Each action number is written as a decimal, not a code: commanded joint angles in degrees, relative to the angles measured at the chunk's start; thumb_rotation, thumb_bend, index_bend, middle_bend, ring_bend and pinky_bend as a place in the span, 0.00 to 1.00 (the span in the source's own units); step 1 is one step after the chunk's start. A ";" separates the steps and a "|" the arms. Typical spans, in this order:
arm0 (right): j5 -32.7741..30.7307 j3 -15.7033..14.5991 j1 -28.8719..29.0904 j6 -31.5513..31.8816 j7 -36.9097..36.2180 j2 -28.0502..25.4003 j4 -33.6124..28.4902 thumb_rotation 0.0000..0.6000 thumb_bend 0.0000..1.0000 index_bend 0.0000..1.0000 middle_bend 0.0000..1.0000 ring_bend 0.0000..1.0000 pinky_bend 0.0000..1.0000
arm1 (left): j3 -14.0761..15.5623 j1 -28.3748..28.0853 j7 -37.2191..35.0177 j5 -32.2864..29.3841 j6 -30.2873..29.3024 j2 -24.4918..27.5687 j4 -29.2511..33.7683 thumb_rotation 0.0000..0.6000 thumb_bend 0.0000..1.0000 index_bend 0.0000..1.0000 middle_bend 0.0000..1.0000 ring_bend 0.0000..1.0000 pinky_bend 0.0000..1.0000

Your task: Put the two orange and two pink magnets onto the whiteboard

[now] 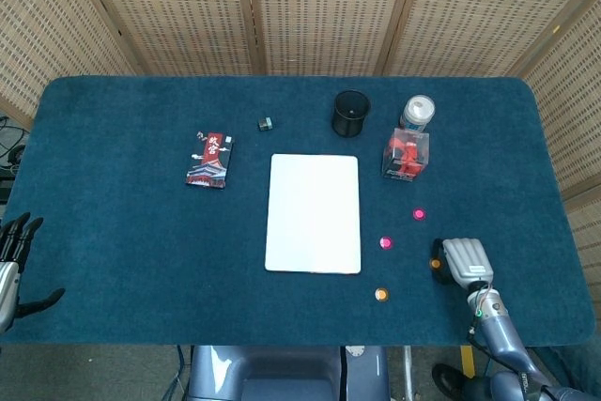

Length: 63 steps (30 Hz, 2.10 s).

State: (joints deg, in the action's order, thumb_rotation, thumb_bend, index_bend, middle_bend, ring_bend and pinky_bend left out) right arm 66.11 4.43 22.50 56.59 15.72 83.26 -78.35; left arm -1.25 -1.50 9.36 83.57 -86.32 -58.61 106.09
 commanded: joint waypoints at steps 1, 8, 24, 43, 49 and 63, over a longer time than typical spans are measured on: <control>0.67 0.03 -0.03 0.67 -0.18 -0.28 -0.53 1.00 0.36 0.54 0.95 1.00 1.00 | -0.02 -0.01 -0.04 -0.01 0.00 0.02 0.03 1.00 0.08 0.00 0.00 0.00 0.00; 1.73 0.89 1.12 1.88 2.16 -2.14 -5.79 1.00 0.36 0.54 0.95 1.00 1.00 | 0.05 -0.05 -0.20 0.12 0.09 0.17 0.13 1.00 0.08 0.00 0.00 0.00 0.00; -16.11 8.87 18.73 4.51 38.67 7.11 -24.18 1.00 0.36 0.54 0.95 1.00 1.00 | -0.11 -0.55 -3.78 -0.30 1.36 1.64 -0.28 1.00 0.09 0.00 0.00 0.00 0.00; -32.07 10.37 29.11 11.63 48.30 17.29 -20.60 1.00 0.26 0.23 0.95 1.00 1.00 | -0.21 -1.77 -6.09 -1.63 4.06 2.82 -0.70 1.00 0.09 0.00 0.00 0.00 0.00; -30.19 7.11 25.81 12.74 43.75 10.71 -28.37 1.00 0.26 0.24 0.95 1.00 1.00 | -0.14 -1.70 -6.14 -1.45 3.80 2.89 -0.53 1.00 0.09 0.00 0.00 0.00 0.00; -6.58 -10.10 13.23 7.66 21.29 -3.08 -30.42 1.00 0.26 0.39 0.95 1.00 1.00 | 0.33 -1.73 -3.64 -0.96 3.58 1.94 -0.08 1.00 0.09 0.00 0.00 0.00 0.00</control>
State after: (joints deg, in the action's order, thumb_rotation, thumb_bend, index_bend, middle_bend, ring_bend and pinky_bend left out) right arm 55.93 -2.77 38.24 65.61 40.42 82.15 -109.65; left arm -0.94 -3.24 5.66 82.63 -82.73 -56.60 105.98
